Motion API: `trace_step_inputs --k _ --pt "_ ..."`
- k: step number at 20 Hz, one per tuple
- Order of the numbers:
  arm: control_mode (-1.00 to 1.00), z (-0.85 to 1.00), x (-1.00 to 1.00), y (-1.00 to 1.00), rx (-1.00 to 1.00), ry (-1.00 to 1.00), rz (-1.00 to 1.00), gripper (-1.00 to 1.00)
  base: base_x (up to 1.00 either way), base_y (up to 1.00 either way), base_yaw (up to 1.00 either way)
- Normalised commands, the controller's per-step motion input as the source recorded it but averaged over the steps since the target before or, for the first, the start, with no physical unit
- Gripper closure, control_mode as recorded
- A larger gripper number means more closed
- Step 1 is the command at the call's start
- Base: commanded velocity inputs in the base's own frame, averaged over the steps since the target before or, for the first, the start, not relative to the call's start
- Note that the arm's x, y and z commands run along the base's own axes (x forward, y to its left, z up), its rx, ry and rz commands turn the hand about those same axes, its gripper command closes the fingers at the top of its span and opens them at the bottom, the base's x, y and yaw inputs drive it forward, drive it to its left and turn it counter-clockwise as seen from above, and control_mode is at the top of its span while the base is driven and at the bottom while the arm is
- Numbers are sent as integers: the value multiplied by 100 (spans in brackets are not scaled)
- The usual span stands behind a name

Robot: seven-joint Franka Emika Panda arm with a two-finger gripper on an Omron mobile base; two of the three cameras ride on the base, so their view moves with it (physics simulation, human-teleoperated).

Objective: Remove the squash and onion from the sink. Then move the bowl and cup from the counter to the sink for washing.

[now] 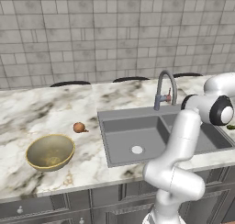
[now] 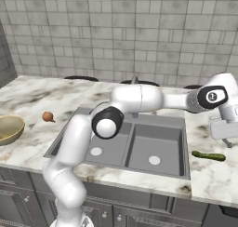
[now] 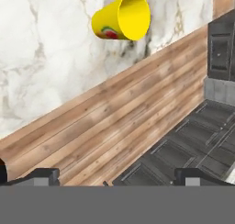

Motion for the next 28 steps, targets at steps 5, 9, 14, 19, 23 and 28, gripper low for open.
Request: trace_step_inputs --k 5,9,14,19,23,28 --pt "-100 0 -4 0 1 0 -11 -100 0 0 0" --pt "-100 0 -3 0 0 0 -11 -100 0 0 0" --pt "-100 0 -1 -1 1 0 -10 -100 0 0 0" --pt "-100 0 0 -1 5 0 -7 -100 0 0 0" --pt "-100 -1 0 2 8 0 -5 -100 0 0 0" --pt "-100 -4 0 7 10 -12 0 -100 0 0 0"
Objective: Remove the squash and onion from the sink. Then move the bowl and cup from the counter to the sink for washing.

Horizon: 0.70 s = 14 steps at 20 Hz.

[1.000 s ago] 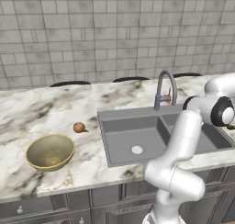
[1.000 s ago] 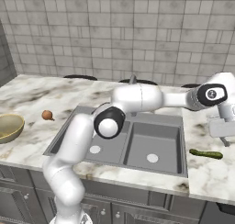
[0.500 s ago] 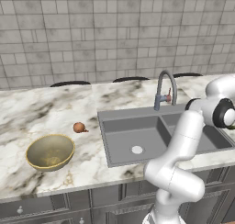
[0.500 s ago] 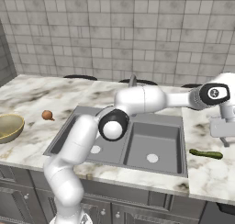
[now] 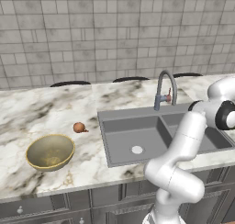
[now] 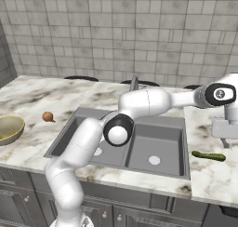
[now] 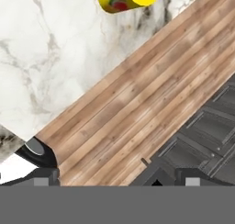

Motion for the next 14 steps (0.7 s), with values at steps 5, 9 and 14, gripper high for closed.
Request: trace_step_inputs --k 5,9,14 --pt "-100 -4 0 2 10 -22 0 -100 0 0 0" --pt "-100 -3 0 -1 6 -23 0 -100 0 0 0" --pt "-100 -2 0 -9 0 -23 0 -100 0 0 0"
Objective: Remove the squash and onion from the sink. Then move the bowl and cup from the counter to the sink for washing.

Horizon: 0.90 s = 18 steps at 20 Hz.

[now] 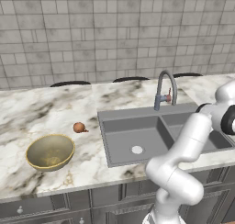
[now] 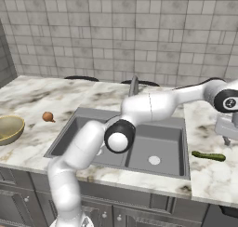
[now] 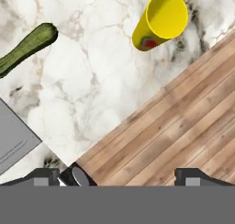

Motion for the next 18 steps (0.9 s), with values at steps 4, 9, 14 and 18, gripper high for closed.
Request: trace_step_inputs --k 4,9,14,18 --pt "-100 -4 0 -2 0 -19 0 -100 0 0 0" --pt "-100 -7 5 -6 -1 -14 0 -100 0 0 0" --pt "-100 -8 9 -7 -5 -13 0 -100 0 0 0" --pt "-100 -11 12 -11 -7 -8 0 -100 0 0 0"
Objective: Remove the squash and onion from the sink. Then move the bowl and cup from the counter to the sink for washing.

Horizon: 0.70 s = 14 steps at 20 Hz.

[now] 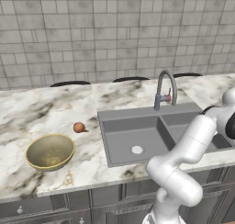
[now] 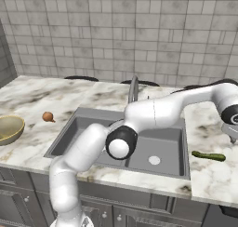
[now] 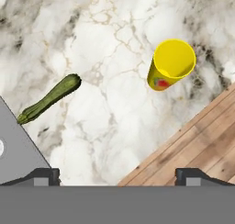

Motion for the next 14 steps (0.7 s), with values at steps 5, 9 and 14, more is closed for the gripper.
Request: trace_step_inputs --k 5,9,14 --pt "-100 -14 12 -11 -7 -2 0 -100 0 0 0" --pt "-100 -20 11 -9 -7 0 0 -100 0 0 0" --pt "-100 -18 14 -8 -3 0 0 -100 0 0 0"
